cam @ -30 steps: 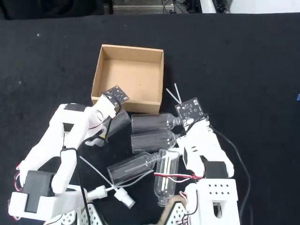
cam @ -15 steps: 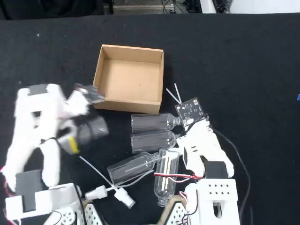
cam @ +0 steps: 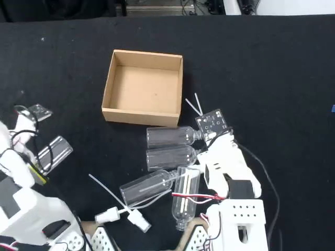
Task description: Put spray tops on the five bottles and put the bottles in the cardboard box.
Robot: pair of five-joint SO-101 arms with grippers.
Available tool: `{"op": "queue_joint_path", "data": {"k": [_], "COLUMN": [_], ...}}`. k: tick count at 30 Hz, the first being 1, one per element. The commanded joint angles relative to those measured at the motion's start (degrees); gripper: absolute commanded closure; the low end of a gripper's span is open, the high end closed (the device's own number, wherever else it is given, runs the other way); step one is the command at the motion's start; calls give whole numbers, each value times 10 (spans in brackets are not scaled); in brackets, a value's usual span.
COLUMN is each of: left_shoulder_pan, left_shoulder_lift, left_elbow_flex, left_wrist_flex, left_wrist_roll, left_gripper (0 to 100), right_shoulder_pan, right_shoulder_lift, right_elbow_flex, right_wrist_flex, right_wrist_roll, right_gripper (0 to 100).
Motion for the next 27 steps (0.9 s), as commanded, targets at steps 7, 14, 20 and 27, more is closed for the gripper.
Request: {"op": "queue_joint_path", "data": {"k": [7,14,20,27], "left_shoulder_pan": [-7,-8,-35,-140], "left_shoulder_lift": [-4,-4,1,-18], "left_elbow_flex": [-203,-228,-211,-154], "left_wrist_flex": [134,193,192,91], "left_wrist_roll": [-14,134,345,478], "left_gripper": [511,484,484,484], "right_shoulder_pan": [-4,-4,-4,-1], "right_shoulder_lift": [4,4,4,10], "right_elbow_flex": [-3,-3,-4,-129], "right_wrist_flex": [-16,-16,-16,70], "right_wrist_roll": [-3,-4,-4,-34], "right_gripper": [847,847,847,847]}}
